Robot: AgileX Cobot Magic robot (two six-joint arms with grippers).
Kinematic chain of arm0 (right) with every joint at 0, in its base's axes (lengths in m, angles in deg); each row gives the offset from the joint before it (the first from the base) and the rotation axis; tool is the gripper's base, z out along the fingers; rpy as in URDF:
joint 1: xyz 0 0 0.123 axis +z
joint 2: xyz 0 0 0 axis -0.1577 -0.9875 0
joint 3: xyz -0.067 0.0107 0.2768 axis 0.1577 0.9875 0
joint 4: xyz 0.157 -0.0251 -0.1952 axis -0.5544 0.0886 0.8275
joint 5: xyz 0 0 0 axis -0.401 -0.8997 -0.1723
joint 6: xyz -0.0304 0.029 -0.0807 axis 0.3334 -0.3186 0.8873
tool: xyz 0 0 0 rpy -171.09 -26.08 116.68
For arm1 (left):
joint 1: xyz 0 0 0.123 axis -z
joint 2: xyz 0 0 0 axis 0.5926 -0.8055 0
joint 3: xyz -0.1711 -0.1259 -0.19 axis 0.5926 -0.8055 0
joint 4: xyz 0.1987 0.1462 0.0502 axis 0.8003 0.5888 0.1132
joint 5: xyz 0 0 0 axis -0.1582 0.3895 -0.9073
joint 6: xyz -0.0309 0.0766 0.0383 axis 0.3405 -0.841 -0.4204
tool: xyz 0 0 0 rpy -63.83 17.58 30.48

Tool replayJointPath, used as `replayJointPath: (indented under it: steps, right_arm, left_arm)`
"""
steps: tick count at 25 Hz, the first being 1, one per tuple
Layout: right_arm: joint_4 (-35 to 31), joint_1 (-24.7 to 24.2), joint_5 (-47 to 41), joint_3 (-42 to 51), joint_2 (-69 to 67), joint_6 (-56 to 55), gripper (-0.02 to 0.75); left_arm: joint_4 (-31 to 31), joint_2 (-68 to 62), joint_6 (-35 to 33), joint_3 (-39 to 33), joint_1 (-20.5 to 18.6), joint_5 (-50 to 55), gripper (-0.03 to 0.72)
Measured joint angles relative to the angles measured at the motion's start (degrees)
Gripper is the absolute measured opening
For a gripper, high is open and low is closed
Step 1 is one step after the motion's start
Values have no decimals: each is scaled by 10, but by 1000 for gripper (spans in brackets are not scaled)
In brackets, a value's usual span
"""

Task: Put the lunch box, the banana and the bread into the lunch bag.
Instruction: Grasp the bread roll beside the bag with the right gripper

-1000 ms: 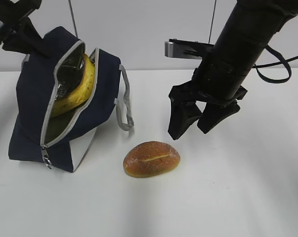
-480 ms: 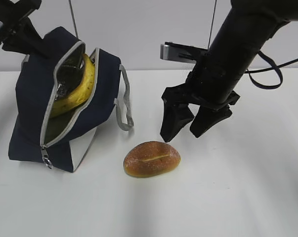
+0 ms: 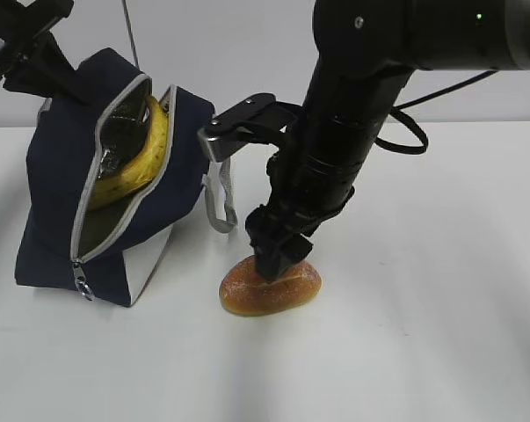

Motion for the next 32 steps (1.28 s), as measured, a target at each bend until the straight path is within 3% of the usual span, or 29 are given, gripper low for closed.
replayJointPath:
  steps: [5, 12, 32]
  right_arm:
    - [42, 0, 24, 0, 0, 137, 583]
    - [46, 0, 56, 0, -16, 289, 584]
    - [23, 0, 134, -5, -135, 336, 606]
  left_arm:
    - [0, 0, -1, 0, 0, 1, -3]
    - [0, 0, -4, 0, 1, 1, -3]
    - [6, 0, -5, 0, 1, 1, -3]
